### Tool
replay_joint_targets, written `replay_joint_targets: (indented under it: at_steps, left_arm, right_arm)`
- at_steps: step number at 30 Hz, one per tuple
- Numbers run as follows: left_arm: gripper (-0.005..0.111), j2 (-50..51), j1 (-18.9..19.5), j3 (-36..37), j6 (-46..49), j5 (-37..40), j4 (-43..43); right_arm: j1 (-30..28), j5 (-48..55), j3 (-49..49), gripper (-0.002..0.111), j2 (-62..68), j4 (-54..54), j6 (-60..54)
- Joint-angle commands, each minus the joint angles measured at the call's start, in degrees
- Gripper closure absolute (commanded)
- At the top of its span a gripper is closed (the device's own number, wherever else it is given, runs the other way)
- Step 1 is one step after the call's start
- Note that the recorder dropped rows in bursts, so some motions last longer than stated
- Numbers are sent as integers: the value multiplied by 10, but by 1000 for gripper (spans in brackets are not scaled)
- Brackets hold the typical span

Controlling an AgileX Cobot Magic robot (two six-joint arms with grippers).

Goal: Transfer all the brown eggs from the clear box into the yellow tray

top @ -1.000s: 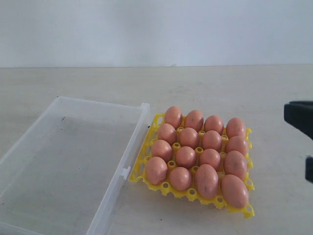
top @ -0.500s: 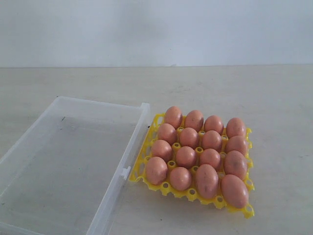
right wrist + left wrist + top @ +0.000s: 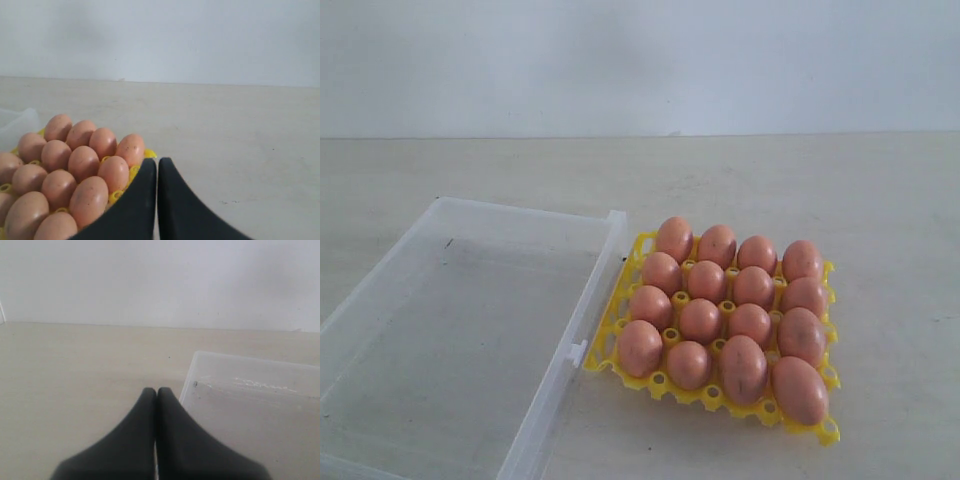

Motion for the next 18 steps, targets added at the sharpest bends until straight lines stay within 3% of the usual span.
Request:
replay_joint_targets:
  at_steps: [1,18]
  left_arm:
    - [111,2,0,-2,0,0,-3]
    - [111,2,0,-2,0,0,-3]
  right_arm:
    - [-4,-99,48,107,-3,1,-3]
    - [-4,-133,48,107,-3,17,-3]
